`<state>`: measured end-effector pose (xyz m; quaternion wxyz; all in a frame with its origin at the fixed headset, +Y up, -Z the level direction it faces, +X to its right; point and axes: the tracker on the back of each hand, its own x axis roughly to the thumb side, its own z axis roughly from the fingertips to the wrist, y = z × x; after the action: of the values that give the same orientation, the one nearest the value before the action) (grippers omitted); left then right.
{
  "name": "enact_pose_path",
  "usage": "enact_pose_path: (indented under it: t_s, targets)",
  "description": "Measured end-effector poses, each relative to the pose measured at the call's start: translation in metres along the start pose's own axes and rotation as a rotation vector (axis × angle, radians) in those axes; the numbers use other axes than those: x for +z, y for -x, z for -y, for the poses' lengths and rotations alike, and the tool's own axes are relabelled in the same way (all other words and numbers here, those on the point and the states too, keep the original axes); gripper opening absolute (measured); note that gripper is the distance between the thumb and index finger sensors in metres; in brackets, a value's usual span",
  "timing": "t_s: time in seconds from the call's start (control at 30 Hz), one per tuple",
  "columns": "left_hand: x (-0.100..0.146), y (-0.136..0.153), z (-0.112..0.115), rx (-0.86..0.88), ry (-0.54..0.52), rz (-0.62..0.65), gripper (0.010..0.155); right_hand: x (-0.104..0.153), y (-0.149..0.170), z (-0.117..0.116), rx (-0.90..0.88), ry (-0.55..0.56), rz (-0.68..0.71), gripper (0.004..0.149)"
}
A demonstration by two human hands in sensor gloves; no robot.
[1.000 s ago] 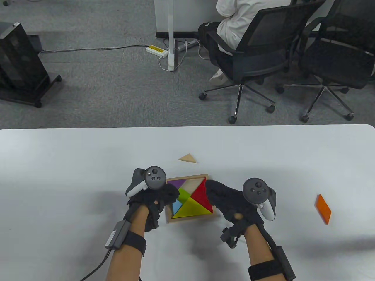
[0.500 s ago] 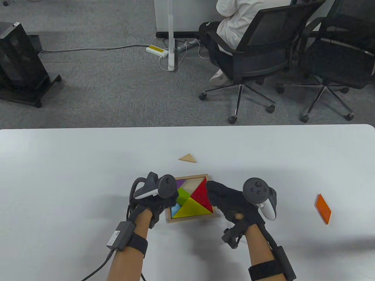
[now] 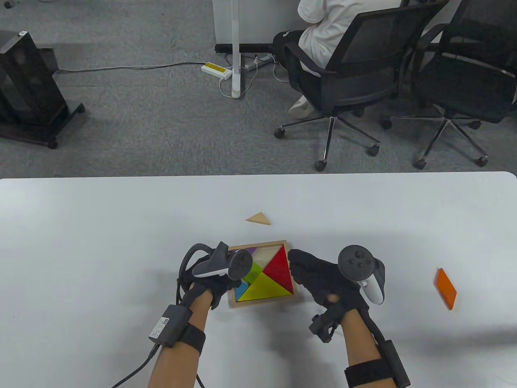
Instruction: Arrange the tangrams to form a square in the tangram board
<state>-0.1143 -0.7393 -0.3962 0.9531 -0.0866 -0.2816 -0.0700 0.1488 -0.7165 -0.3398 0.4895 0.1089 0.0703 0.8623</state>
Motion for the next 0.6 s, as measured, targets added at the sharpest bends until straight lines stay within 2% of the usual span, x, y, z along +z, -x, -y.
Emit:
enact_pose_path:
  t_s: [0.4,0.6]
  targets:
    - [0.012,0.008,-0.046,0.164,-0.171,-0.028,0.062,0.001,-0.006,0.004,-0.022,-0.002,0.021,0.058]
    - [0.000,0.011,-0.065,0.201,-0.204,-0.088,0.067,0.003,-0.008,0.012,-0.040,0.022,0.029,0.057]
